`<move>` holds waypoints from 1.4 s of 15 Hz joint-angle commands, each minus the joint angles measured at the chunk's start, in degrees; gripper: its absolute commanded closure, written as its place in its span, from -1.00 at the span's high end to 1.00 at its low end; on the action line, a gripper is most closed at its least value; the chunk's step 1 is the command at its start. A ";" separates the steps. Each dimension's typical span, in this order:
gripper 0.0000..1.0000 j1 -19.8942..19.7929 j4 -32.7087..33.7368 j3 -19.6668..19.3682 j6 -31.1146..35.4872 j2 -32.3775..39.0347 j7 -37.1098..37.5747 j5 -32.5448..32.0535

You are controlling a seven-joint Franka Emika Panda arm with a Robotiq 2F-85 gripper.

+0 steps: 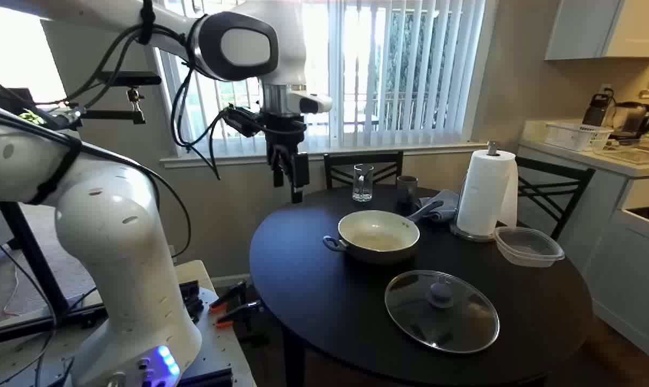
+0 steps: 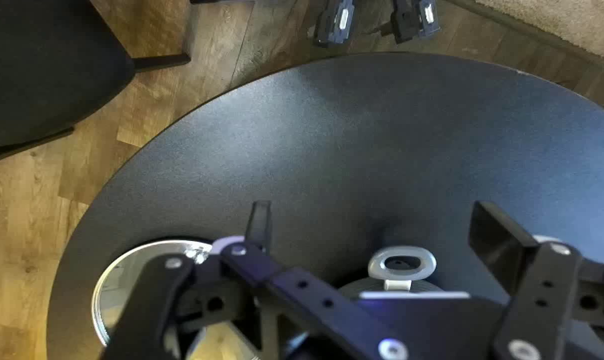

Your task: Put the lid on the pot

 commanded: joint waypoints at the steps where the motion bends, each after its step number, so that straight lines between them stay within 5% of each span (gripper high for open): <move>1: 1.00 -0.24 -0.30 0.19 -0.21 0.09 -0.17 0.16; 8: 1.00 -0.69 -0.39 -0.01 0.18 0.93 -0.26 -0.31; 12: 1.00 -3.36 6.36 -2.03 1.50 4.87 -1.45 -3.15; 16: 1.00 -5.71 15.46 -8.17 4.60 14.20 -2.80 -2.27; 21: 1.00 -6.87 16.51 -10.95 14.98 27.48 -2.92 -2.41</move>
